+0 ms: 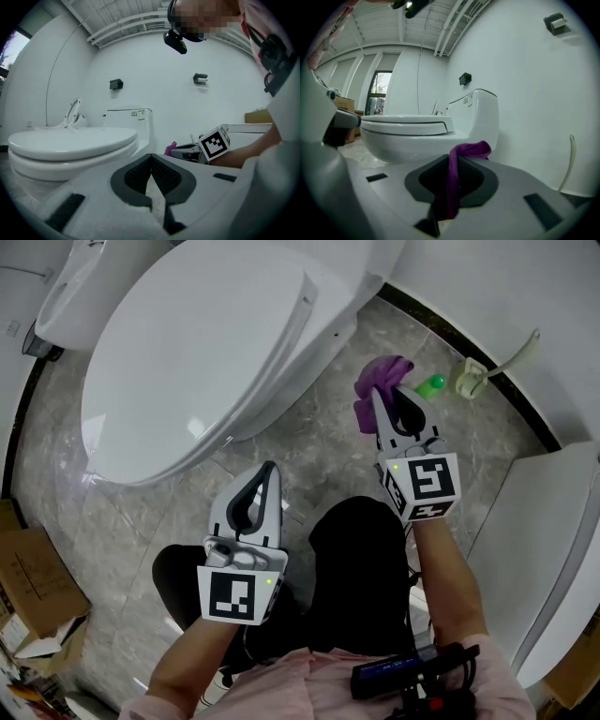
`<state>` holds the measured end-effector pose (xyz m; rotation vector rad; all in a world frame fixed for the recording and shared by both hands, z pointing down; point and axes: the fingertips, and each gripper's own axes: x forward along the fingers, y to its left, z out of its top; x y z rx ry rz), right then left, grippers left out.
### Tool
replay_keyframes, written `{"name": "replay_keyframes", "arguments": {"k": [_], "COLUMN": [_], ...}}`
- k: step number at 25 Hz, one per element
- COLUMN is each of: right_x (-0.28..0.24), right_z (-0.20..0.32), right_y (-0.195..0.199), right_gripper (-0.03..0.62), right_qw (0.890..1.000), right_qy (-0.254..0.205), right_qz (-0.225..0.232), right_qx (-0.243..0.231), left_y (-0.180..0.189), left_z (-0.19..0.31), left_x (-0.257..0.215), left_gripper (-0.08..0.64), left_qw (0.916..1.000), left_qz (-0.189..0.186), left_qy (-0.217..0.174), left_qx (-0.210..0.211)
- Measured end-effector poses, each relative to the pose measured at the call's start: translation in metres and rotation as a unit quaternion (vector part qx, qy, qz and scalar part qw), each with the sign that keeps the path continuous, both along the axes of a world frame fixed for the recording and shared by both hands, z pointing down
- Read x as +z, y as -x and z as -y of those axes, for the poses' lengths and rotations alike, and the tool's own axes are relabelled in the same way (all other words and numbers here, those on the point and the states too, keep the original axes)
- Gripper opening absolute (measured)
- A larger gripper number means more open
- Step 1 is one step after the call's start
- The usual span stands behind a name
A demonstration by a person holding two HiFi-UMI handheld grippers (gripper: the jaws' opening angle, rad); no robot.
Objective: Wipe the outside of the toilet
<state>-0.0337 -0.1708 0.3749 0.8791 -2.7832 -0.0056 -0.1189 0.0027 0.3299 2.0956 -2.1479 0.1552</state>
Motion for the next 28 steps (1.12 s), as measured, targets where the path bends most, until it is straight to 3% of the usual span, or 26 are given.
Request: {"name": "replay_keyframes", "arguments": {"k": [12,28], "right_x": [-0.015,-0.012], "right_z": [0.037,0.159], "right_y": [0.007,0.039], "right_gripper": [0.061,0.06], "right_qw": [1.0,0.999], "right_qy": [-0.012,-0.047], "right_qz": [0.009,-0.013], "right_qx": [-0.013,0.004], "left_y": [0.0,0.006], "left_z": [-0.007,-0.012], "left_x": [-0.013,-0.012], "left_gripper": [0.008,0.008], "left_qw": [0.999,0.9972], "left_qz": [0.026,0.041], "left_qy": [-0.022,-0.007], "left_qx": [-0.027,-0.062]}}
